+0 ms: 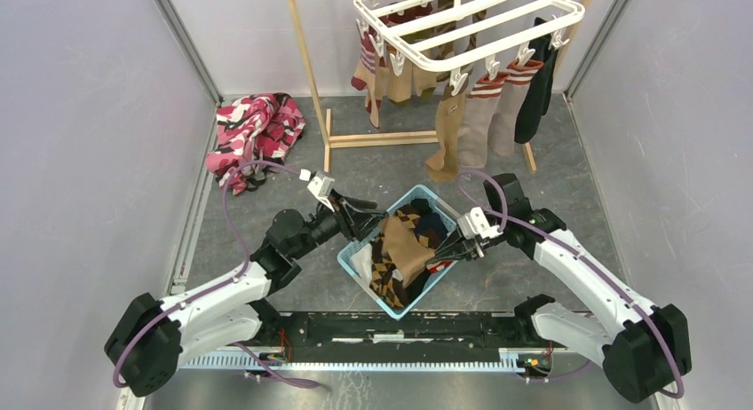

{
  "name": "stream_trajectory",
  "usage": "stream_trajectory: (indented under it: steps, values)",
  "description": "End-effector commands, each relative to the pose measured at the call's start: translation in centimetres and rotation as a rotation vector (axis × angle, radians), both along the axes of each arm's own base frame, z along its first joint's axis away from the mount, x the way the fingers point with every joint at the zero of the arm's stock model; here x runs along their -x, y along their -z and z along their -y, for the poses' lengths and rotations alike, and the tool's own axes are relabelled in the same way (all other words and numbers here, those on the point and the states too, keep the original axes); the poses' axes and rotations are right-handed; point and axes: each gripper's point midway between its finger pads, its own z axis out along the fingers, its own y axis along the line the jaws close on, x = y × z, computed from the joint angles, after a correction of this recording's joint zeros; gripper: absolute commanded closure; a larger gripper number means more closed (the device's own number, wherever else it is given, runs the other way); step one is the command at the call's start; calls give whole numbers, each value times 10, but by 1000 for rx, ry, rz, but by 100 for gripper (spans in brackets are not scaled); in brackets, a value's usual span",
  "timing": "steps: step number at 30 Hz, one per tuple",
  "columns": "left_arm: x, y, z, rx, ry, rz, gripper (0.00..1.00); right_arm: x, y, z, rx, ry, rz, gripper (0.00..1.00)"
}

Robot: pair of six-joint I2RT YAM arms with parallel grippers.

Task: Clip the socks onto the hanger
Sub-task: Pick up the sock from the bin.

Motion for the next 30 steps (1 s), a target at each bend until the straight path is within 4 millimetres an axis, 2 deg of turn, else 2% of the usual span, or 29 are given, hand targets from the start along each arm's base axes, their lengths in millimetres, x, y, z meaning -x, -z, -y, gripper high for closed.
stream_trajectory:
  steps: [1,3,6,10,14,17,20,25,27,30]
  values:
    - [10,-25,-9,-69,21,179,33,9,-21,4,-85,-52,-5,100]
    - [12,-30,-23,-119,-25,253,24,7,-24,5,-86,-43,-2,100]
    - [21,-40,-46,-116,-92,370,15,1,-28,9,-92,-15,14,100]
    - [62,-58,-53,-4,-12,606,14,-19,-30,18,-74,70,-31,100]
    - [95,-63,-37,-21,137,775,15,-35,-19,22,-36,118,-99,100]
    - [107,-61,-16,-128,208,936,16,-45,-9,22,9,141,-133,100]
    - [108,-42,10,-357,271,1075,16,-58,-1,22,53,190,-182,100]
    - [97,-39,27,-612,281,1284,16,-83,12,21,104,352,-267,100]
    - [96,-40,31,-664,286,1353,17,-83,11,21,101,355,-273,100]
    - [96,-27,37,-738,329,1407,18,-81,9,19,100,329,-312,100]
